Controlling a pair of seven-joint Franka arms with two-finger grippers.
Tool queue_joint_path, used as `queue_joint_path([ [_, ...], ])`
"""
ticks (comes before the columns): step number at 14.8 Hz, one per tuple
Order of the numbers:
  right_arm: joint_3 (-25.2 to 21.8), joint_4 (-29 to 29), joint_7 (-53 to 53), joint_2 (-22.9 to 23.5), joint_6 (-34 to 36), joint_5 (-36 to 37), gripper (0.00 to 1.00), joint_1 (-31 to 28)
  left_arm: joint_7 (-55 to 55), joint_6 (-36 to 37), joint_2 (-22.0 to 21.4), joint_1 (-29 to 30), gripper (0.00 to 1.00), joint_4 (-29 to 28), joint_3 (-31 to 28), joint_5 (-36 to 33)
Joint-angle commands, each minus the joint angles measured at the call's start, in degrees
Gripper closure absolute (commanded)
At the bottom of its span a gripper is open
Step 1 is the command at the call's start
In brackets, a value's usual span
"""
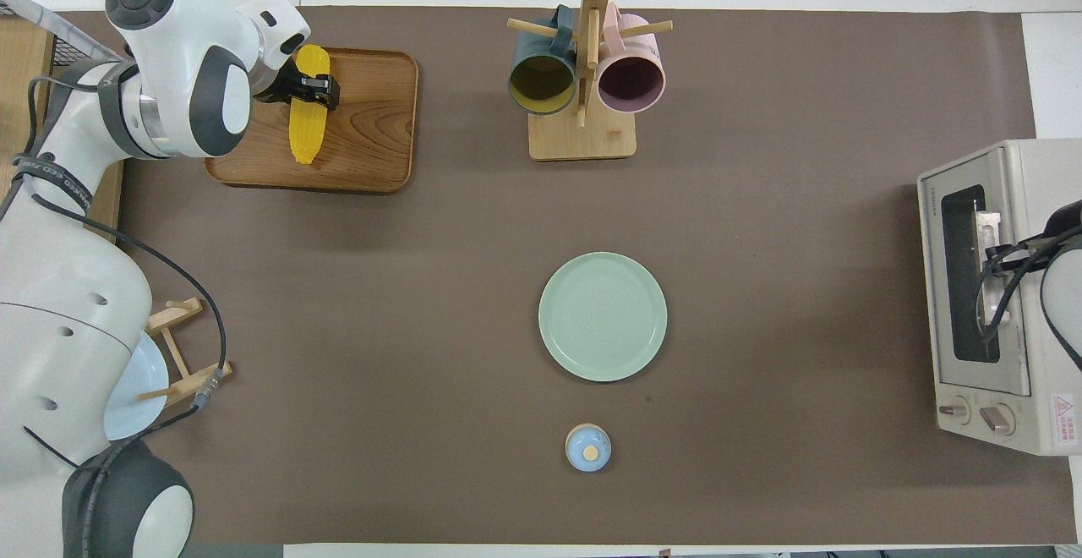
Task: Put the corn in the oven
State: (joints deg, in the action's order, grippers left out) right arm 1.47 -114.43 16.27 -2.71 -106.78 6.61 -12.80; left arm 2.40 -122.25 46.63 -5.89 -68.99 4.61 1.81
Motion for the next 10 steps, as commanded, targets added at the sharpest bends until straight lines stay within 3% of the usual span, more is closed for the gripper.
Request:
queue_joint_path([
  [1,0.29,-2.82,-2.2,-0.46,-2.99,0.07,1.0,1.28,0.59,-0.27,0.57,-0.35,1.0,0.87,-0.31,0.12],
  [4,0.29,-2.99,-3.61,-0.46,-2.99,-0.02,1.0,2.78,0.24,5.16,-1.26,-0.18,1.0,1.31,-0.22,1.25],
  [6,0.37,-3.87,-4.57,-0.28,-3.95,-0.28,1.0,2.96,0.06,8.33,-4.95,-0.35,1.0,0.96,-0.75,4.85],
  [10,0.37,-6.41,-5.1,-0.02,-7.11,-0.46,1.0,4.28,-2.75,13.25,-10.84,-0.62,1.0,-0.78,-0.66,5.04],
])
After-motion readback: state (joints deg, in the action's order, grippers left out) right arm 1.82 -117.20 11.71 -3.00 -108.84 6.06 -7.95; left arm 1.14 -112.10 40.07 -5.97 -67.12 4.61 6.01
